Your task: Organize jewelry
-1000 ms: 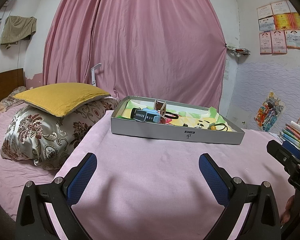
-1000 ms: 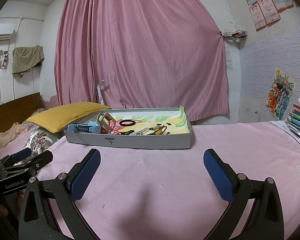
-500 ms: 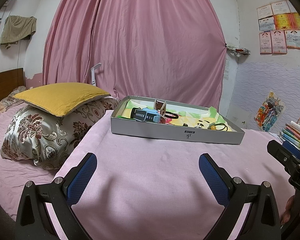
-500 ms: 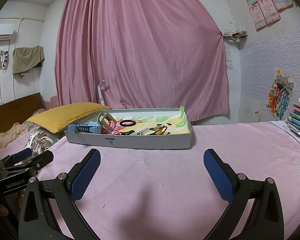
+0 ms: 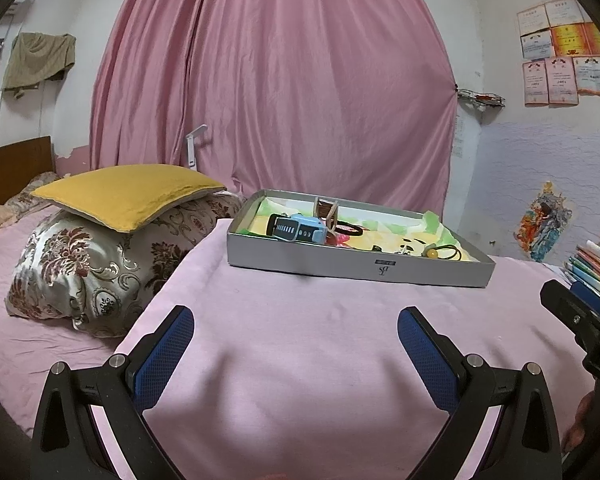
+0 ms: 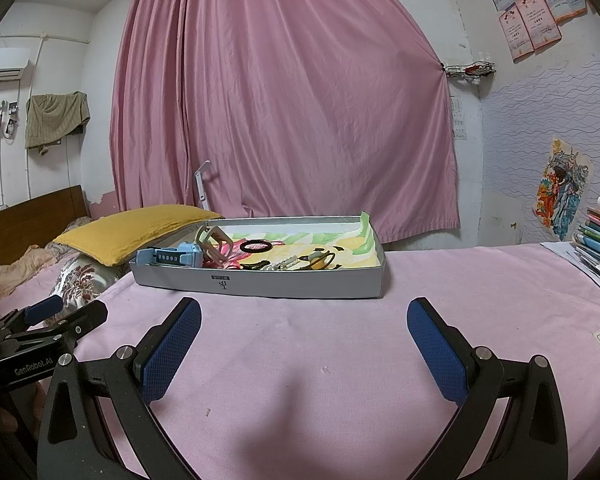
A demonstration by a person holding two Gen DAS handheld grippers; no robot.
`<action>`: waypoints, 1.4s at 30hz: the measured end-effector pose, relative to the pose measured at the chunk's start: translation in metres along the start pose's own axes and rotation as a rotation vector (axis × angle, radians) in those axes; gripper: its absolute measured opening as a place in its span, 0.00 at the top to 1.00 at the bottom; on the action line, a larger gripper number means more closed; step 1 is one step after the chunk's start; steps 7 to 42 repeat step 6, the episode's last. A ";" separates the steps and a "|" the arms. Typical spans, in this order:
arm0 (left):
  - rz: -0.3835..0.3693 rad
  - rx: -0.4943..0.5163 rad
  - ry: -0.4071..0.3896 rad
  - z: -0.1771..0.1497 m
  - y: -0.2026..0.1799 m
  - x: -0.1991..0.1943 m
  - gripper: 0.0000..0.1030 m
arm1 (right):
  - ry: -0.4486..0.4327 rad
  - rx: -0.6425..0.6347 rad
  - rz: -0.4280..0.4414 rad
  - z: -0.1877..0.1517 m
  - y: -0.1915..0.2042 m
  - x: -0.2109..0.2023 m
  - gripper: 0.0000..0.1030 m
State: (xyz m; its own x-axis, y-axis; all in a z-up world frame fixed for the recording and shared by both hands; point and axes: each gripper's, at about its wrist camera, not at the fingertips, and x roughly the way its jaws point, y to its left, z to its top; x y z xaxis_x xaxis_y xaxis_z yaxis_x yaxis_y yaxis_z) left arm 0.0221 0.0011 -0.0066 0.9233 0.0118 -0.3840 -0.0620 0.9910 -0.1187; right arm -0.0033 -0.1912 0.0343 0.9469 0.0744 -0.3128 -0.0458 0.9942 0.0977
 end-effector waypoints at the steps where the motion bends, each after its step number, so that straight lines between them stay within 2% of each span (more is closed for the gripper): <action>1: 0.001 0.002 -0.001 0.000 0.000 0.000 0.01 | 0.000 0.000 0.000 0.000 0.000 0.000 0.02; 42: -0.010 0.009 -0.003 0.002 0.000 0.000 0.01 | 0.000 -0.001 0.000 0.000 0.002 0.001 0.02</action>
